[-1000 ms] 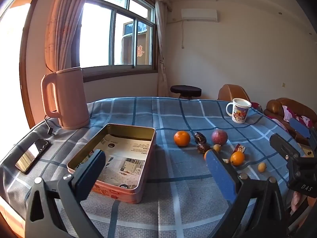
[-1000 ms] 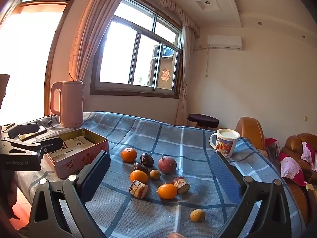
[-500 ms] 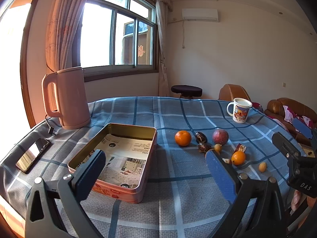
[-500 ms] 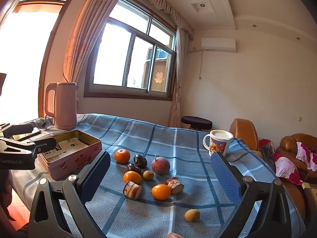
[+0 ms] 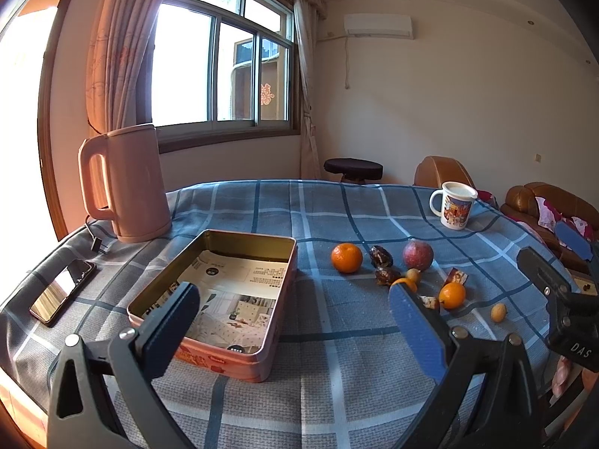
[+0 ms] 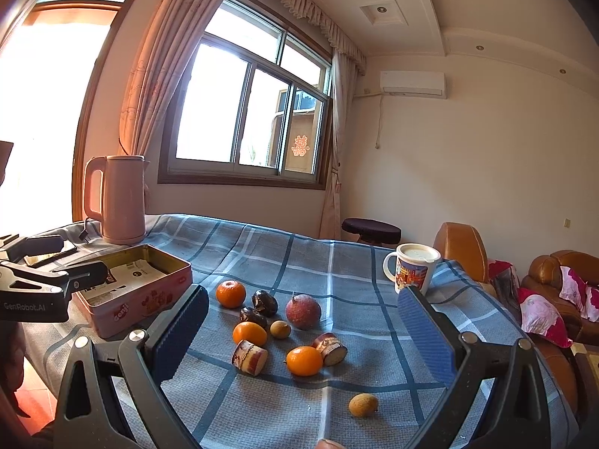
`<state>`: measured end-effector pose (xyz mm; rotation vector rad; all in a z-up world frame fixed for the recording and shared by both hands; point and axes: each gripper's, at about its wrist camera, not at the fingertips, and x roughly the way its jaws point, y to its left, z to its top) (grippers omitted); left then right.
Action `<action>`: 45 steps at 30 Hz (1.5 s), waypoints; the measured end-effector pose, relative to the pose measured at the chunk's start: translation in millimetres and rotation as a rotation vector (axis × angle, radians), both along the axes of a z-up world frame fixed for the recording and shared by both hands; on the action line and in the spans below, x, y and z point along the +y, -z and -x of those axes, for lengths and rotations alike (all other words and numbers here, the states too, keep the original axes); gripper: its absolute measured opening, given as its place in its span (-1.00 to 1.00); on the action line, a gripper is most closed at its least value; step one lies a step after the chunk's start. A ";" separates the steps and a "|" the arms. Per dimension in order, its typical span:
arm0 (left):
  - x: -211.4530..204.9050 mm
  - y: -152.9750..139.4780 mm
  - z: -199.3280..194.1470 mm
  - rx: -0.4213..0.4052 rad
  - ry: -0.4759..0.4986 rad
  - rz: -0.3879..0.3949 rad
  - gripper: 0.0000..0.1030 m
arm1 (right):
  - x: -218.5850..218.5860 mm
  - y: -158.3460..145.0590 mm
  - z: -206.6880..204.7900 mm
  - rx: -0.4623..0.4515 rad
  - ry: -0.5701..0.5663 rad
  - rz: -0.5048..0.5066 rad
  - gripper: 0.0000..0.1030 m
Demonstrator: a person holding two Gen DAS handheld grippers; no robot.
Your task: Organize fruits
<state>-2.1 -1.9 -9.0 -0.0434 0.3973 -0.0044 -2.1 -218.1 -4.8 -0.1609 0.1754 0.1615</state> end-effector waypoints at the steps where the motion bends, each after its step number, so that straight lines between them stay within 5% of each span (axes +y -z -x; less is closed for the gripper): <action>1: -0.3 0.1 0.0 -0.001 0.000 -0.001 1.00 | -0.7 0.3 0.3 -0.001 0.001 -0.001 0.97; 45: -12.3 19.2 -16.7 0.071 0.023 -0.037 1.00 | -24.6 22.9 -10.1 0.056 0.052 -0.008 0.97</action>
